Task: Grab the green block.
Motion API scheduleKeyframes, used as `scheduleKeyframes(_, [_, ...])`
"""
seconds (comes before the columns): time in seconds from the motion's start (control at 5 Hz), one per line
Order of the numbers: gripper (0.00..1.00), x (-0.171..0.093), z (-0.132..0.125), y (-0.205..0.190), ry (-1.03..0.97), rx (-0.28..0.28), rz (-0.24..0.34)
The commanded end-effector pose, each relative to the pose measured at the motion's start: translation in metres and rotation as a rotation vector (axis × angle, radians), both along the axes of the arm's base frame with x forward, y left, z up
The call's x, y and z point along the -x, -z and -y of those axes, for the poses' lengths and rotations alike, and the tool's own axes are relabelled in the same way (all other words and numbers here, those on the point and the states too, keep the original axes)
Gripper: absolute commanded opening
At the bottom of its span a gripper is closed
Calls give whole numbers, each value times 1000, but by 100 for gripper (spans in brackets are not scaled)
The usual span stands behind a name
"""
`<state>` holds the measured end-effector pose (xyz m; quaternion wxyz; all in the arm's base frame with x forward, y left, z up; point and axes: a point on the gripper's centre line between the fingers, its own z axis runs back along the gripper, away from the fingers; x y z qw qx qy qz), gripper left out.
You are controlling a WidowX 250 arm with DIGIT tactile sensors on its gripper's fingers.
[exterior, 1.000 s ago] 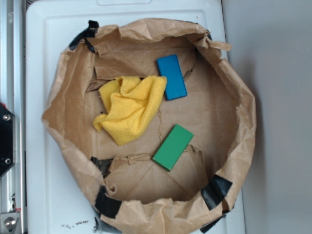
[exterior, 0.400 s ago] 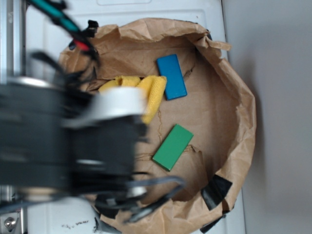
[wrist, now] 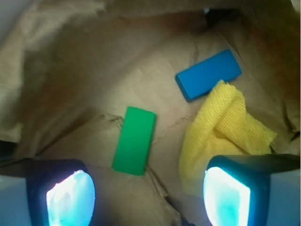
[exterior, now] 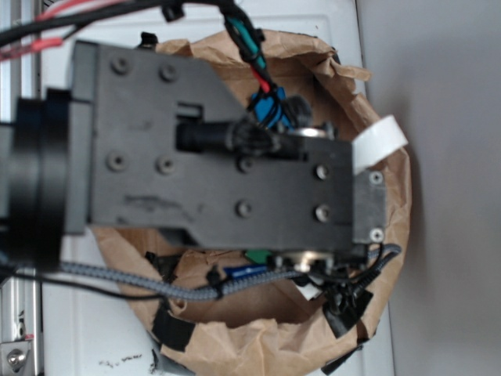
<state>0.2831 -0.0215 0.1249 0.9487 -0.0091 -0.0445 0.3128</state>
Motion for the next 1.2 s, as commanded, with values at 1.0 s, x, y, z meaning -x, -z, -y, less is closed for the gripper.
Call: scheduleKeyframes(1.0, [100,-17,-11,35,38,58,134])
